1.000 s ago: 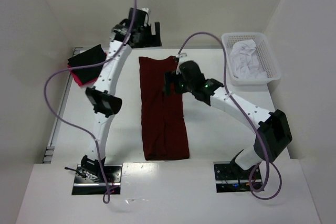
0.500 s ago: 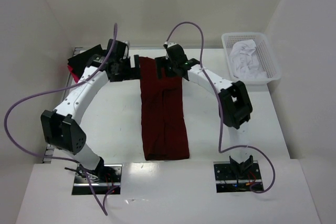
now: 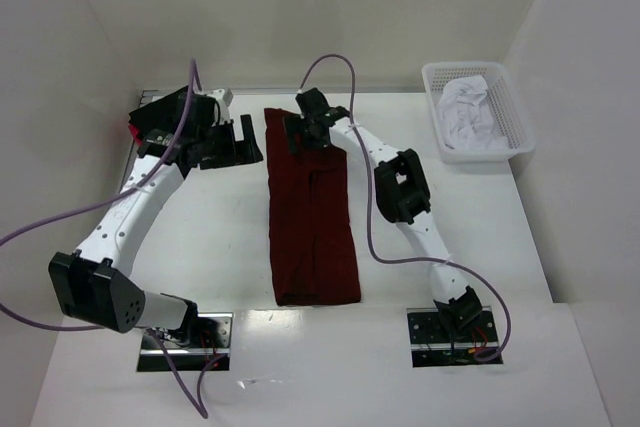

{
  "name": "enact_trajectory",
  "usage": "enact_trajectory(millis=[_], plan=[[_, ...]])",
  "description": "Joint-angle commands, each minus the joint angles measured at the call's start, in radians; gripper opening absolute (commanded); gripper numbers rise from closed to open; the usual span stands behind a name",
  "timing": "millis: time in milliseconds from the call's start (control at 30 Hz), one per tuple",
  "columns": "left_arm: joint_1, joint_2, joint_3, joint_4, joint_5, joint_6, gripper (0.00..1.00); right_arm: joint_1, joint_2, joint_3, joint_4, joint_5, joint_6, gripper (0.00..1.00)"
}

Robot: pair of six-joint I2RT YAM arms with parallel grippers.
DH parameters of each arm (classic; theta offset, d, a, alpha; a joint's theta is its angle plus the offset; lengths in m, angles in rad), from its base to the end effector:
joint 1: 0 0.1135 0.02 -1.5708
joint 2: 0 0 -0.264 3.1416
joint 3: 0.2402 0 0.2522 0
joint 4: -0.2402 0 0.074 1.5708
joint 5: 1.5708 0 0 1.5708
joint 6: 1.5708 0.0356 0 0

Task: Fold and stack the t-shirts
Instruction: Rotate the tshirt 90 degrees

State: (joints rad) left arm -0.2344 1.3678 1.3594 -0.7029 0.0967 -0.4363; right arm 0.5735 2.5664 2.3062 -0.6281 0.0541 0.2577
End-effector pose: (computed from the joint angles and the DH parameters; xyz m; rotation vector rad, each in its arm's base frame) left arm 0.2863 -0.0719 0.3586 -0.1826 2.3136 -0.4560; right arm 0.4738 0.3037 0.1671 -0.3665 2.4532 0.2942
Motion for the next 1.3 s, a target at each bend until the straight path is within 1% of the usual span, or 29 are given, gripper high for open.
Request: enact_trajectory(millis=[0,67,167,367,500,567,700,867,1000,1167,1267], plan=[[-0.003,-0.003,-0.010,0.008,0.047,0.037,1.00,0.008,0.076,0.149,-0.139,0.054,0.009,1.00],[-0.003,0.007,-0.010,0.003,0.047,0.048,1.00,0.008,0.118,0.223,-0.174,0.102,0.009,1.00],[-0.003,0.023,-0.010,-0.001,0.069,0.048,1.00,-0.009,0.179,0.309,-0.216,0.113,0.009,1.00],[-0.003,0.066,-0.019,-0.001,0.111,0.053,1.00,-0.108,0.202,0.335,-0.220,0.071,0.060,1.00],[-0.008,0.076,-0.039,-0.001,0.120,0.057,1.00,-0.138,0.202,0.360,-0.183,0.070,0.033,1.00],[-0.019,0.080,-0.049,-0.001,0.135,0.057,1.00,-0.138,0.208,0.396,-0.164,0.070,0.017,1.00],[-0.037,0.102,-0.065,0.008,0.153,0.057,1.00,-0.138,0.222,0.438,-0.135,-0.008,0.005,1.00],[-0.046,0.125,-0.092,0.033,0.211,0.048,1.00,-0.138,0.241,0.442,-0.119,-0.081,-0.006,1.00],[-0.075,0.145,-0.117,0.054,0.242,0.059,1.00,-0.112,0.252,0.452,-0.110,-0.094,-0.015,1.00],[-0.155,0.164,-0.113,0.054,0.261,0.086,1.00,-0.070,0.271,0.466,-0.101,-0.108,0.008,1.00],[-0.210,0.173,-0.108,0.054,0.261,0.091,1.00,-0.064,0.281,0.466,-0.101,-0.101,0.017,1.00]])
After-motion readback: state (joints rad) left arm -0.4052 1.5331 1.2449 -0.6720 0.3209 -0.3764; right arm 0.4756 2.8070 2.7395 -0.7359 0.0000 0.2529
